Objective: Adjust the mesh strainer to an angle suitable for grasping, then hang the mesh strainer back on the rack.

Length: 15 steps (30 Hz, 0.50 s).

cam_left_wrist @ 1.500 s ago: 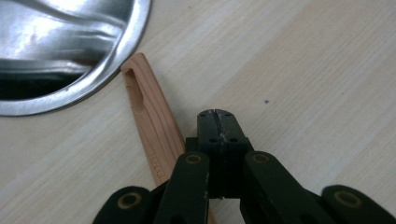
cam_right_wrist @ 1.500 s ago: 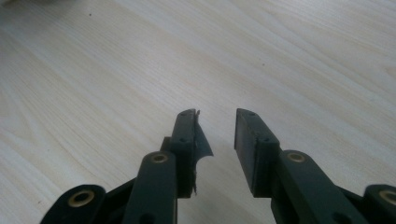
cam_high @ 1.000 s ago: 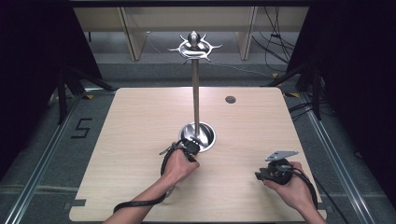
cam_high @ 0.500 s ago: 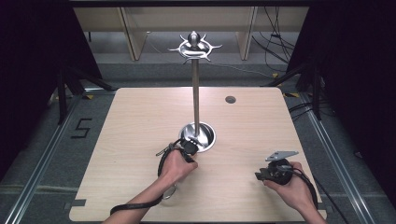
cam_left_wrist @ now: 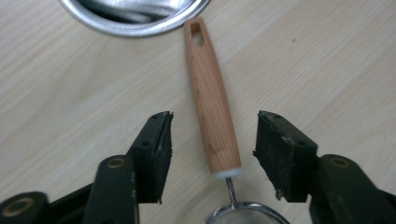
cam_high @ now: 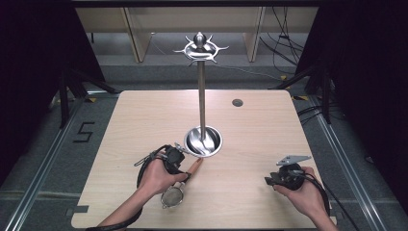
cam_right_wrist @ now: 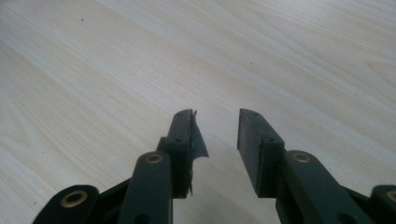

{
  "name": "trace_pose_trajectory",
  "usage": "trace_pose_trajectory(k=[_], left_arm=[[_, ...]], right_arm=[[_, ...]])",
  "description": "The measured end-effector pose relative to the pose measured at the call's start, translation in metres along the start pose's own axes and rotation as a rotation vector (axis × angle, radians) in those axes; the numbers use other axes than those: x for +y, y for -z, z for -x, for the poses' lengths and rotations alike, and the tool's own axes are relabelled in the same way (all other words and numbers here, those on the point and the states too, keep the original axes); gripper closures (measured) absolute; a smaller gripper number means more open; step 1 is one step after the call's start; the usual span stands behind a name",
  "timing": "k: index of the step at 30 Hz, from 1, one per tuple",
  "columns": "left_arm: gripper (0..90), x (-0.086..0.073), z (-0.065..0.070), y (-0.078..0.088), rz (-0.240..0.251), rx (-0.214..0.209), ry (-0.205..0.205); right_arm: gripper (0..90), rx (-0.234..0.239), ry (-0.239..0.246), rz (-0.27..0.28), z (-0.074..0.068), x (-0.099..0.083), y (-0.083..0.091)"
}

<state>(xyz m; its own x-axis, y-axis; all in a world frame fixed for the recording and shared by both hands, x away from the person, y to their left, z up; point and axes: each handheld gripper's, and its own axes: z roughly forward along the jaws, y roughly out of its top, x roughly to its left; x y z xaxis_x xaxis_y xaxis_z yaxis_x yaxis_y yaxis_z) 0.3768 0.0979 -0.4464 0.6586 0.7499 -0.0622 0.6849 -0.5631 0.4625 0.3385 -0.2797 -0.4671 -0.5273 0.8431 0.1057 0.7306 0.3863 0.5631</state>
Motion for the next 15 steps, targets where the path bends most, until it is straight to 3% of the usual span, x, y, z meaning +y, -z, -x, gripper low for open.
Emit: trace_pose_trajectory(k=[1,2,3,4,5,6,8,9,10,11,12,13,14,15], left_arm=[[42.0,-0.0019,-0.0001,0.0013,0.001,0.005,0.013],[40.6,-0.003,-0.0005,0.0024,-0.004,0.002,0.015],[40.0,-0.0035,-0.0004,0.0024,-0.008,-0.004,0.023],[39.6,-0.004,-0.0016,0.0027,-0.027,-0.019,0.021],[39.5,-0.0045,-0.0013,0.0026,-0.037,-0.02,0.026],[39.4,-0.0047,-0.0016,0.0022,-0.04,-0.023,0.025],[39.5,-0.0051,-0.0011,0.0016,-0.046,-0.031,0.034],[39.5,-0.0048,-0.0016,0.0008,-0.057,-0.034,0.029],[39.5,-0.0046,-0.0012,0.0001,-0.061,-0.039,0.039],[39.4,-0.0041,-0.0009,-0.0002,-0.074,-0.044,0.051],[39.4,-0.0031,-0.0032,-0.0009,-0.092,-0.048,0.032],[39.4,-0.0026,-0.0017,-0.0023,-0.092,-0.052,0.064],[39.4,-0.0014,-0.0031,-0.0027,-0.105,-0.053,0.059],[39.4,0.001,-0.0041,-0.0043,-0.096,-0.051,0.065]], right_arm=[[66.6,-0.007,0.013,0.009,0.001,-0.0004,-0.0007],[66.6,-0.012,-0.007,0.047,-0.0006,-0.0011,-0.0032],[66.5,-0.009,-0.006,0.0,-0.0004,0.001,0.0015],[66.4,-0.011,0.003,0.004,-0.0001,0.0014,0.0017],[66.4,-0.01,-0.021,0.016,-0.0033,0.0011,0.0013],[66.2,-0.019,0.027,0.035,-0.0013,0.0004,-0.0003],[66.1,-0.01,0.007,0.006,-0.003,0.0018,0.0024],[66.1,-0.012,0.01,0.037,-0.0031,0.0015,-0.0001],[65.8,-0.011,0.011,0.009,-0.0018,0.0028,0.0024],[65.7,-0.011,0.011,0.008,-0.0011,0.0029,0.0026],[65.7,-0.011,0.011,0.008,-0.0011,0.0029,0.0026],[65.6,-0.01,0.013,0.012,-0.0003,0.0029,0.0026],[65.5,-0.016,0.033,0.021,0.0016,0.0022,0.0016],[65.5,-0.007,-0.008,0.042,-0.0005,0.0016,0.0]])
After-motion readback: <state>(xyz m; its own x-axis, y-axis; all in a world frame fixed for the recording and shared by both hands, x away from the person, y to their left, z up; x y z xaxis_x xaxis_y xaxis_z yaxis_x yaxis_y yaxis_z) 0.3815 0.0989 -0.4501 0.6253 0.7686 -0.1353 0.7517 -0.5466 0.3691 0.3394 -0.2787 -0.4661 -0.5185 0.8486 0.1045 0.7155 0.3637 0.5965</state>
